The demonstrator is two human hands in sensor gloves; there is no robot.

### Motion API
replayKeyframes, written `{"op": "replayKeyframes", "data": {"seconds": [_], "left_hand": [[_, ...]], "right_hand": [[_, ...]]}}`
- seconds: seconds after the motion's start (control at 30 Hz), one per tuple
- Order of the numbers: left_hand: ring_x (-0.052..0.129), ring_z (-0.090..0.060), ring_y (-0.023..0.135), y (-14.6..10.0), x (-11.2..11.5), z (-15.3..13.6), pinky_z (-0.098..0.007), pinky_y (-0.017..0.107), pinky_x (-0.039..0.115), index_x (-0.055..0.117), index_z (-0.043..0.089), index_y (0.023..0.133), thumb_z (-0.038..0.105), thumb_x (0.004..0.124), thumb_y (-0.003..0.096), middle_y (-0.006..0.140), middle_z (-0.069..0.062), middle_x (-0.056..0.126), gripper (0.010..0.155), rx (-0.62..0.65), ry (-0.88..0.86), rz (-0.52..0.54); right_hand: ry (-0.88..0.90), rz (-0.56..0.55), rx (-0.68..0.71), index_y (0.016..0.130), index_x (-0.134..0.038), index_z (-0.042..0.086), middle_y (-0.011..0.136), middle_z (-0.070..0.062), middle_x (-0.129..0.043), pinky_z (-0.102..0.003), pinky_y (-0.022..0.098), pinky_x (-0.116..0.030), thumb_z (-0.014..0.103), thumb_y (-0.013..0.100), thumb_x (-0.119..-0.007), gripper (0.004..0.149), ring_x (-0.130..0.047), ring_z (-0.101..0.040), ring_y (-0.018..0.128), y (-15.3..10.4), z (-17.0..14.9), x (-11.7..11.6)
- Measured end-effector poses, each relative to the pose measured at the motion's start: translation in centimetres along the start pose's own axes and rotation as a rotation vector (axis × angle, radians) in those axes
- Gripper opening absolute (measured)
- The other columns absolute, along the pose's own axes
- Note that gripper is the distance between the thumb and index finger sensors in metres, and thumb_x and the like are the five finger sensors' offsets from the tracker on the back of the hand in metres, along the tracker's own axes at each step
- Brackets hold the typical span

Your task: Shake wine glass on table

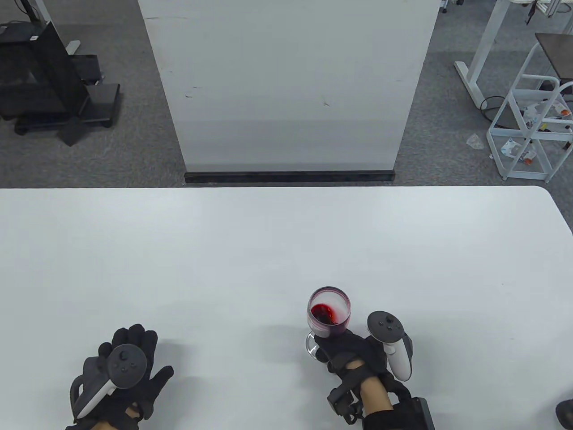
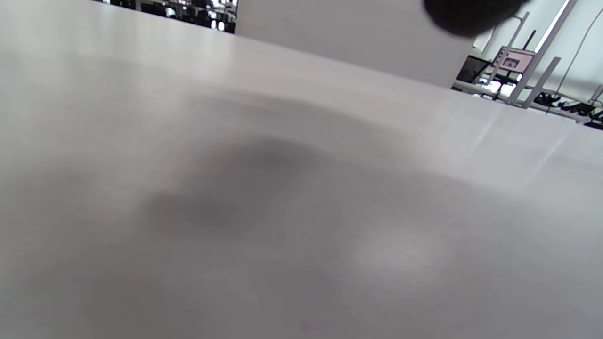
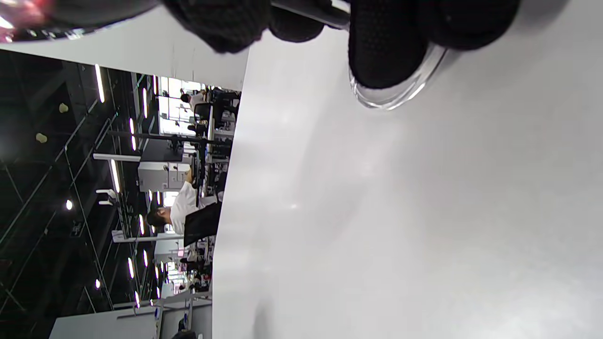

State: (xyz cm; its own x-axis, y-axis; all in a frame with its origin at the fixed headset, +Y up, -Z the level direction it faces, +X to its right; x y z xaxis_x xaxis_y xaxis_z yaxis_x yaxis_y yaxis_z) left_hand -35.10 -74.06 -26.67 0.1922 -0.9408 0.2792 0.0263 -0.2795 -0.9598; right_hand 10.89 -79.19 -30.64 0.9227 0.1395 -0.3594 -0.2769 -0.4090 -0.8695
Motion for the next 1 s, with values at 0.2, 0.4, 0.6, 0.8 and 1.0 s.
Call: {"op": "replayKeyframes", "data": {"seconds": [0.2, 0.4, 0.6, 0.8, 1.0], "left_hand": [[-0.006, -0.028, 0.104, 0.1, 0.2, 0.1, -0.049, 0.073, -0.004, 0.012, 0.034, 0.104, 0.063, 0.058, 0.0453, 0.113, 0.003, 0.0, 0.08, 0.02, -0.005, -0.016], [-0.006, -0.028, 0.104, 0.0, 0.1, 0.0, -0.049, 0.073, -0.004, 0.012, 0.034, 0.104, 0.063, 0.058, 0.0453, 0.113, 0.004, 0.0, 0.08, 0.018, -0.013, -0.007], [-0.006, -0.028, 0.104, 0.1, 0.1, 0.1, -0.049, 0.072, -0.004, 0.012, 0.034, 0.103, 0.063, 0.058, 0.0453, 0.113, 0.004, 0.0, 0.08, 0.024, -0.01, -0.012], [-0.006, -0.028, 0.104, 0.1, 0.2, 0.0, -0.049, 0.072, -0.004, 0.012, 0.034, 0.103, 0.063, 0.058, 0.0454, 0.113, 0.004, 0.0, 0.079, 0.022, -0.01, -0.014], [-0.006, -0.028, 0.104, 0.1, 0.2, 0.0, -0.049, 0.072, -0.004, 0.012, 0.034, 0.103, 0.063, 0.058, 0.0455, 0.113, 0.004, 0.0, 0.079, 0.026, -0.015, -0.016]], "right_hand": [[0.022, -0.035, 0.012, 0.103, -0.049, 0.019, 0.112, -0.01, -0.041, -0.042, 0.048, -0.073, 0.04, 0.053, -0.072, 0.059, -0.077, -0.029, 0.076, 0.0, -0.2, -0.3], [0.008, -0.06, 0.006, 0.102, -0.052, 0.018, 0.112, -0.01, -0.044, -0.042, 0.049, -0.074, 0.041, 0.053, -0.073, 0.058, -0.078, -0.029, 0.074, -0.1, -0.2, 0.4], [-0.013, 0.003, -0.009, 0.102, -0.054, 0.018, 0.111, -0.011, -0.045, -0.043, 0.046, -0.074, 0.04, 0.053, -0.075, 0.058, -0.078, -0.031, 0.074, -0.2, -0.1, 0.5], [0.03, -0.047, 0.0, 0.102, -0.053, 0.017, 0.111, -0.012, -0.044, -0.043, 0.045, -0.074, 0.04, 0.052, -0.074, 0.058, -0.078, -0.031, 0.073, -0.2, -0.2, 0.3], [0.013, -0.091, 0.002, 0.102, -0.05, 0.019, 0.112, -0.011, -0.042, -0.041, 0.047, -0.074, 0.041, 0.053, -0.072, 0.058, -0.077, -0.029, 0.074, -0.3, -0.4, 0.4]]}}
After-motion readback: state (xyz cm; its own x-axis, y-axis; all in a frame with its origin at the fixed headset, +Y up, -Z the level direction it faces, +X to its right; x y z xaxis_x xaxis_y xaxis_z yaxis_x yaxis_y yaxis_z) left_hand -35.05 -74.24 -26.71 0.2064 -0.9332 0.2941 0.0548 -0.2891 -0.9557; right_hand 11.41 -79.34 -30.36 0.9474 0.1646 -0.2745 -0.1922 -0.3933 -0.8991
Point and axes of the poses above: the tracker on the back of each hand, its own z axis roughly to the thumb side, its own y axis roughly from the wrist to the fingertips, x = y × z, the point moved 2 cm from there along y, roughly from the wrist to the fingertips
